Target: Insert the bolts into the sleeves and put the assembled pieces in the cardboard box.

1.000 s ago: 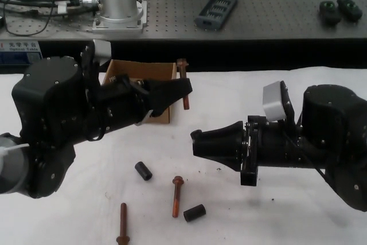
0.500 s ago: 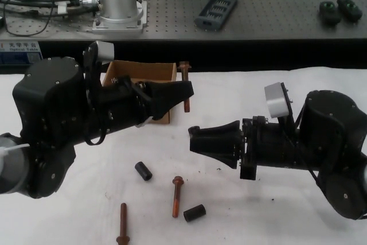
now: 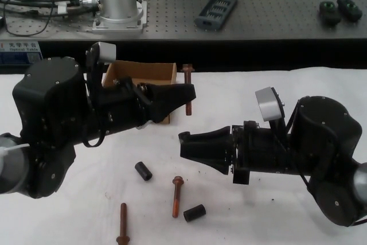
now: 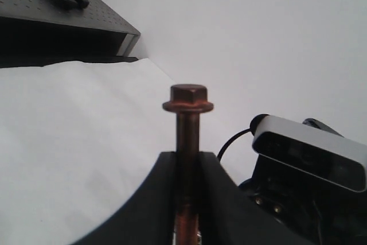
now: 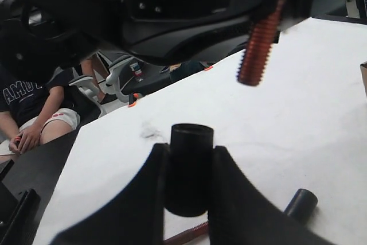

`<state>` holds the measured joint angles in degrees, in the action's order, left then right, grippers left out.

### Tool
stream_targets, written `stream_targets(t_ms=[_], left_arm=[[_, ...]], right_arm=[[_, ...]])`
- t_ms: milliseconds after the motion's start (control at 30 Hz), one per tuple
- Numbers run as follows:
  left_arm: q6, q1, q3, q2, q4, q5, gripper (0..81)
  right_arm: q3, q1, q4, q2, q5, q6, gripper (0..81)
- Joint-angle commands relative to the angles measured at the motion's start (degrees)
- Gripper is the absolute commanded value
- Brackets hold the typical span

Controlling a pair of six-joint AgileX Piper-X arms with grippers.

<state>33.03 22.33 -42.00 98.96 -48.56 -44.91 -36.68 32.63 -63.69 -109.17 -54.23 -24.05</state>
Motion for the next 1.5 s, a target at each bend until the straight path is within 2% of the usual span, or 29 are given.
stream_targets(t_ms=[0, 233, 967, 1267, 1467], left_arm=[[-0.47, 0.20, -0.56, 0.01, -0.91, -0.80, 0.6], [-0.42, 0.20, -0.56, 0.01, -0.91, -3.96, 0.6], [-2.71, -1.18, -0.56, 0.01, 3.51, -5.43, 0.6], [-2.09, -1.16, -0.56, 0.01, 3.90, -6.77, 0.6], [-1.43, -1.16, -0.56, 0.01, 3.81, -4.46, 0.6]], right_arm=[[-0.29, 0.16, -4.54, -0.12, 6.20, -5.52, 5.1], [-0.28, -0.04, -4.66, -0.12, 7.40, -5.52, 5.1], [-0.28, -1.39, -6.50, -0.12, 7.39, -5.88, 5.1], [-0.47, -1.39, -10.50, -0.12, 8.88, -9.14, 5.1], [-0.44, -2.28, -16.91, -0.12, 15.66, -14.73, 5.1]])
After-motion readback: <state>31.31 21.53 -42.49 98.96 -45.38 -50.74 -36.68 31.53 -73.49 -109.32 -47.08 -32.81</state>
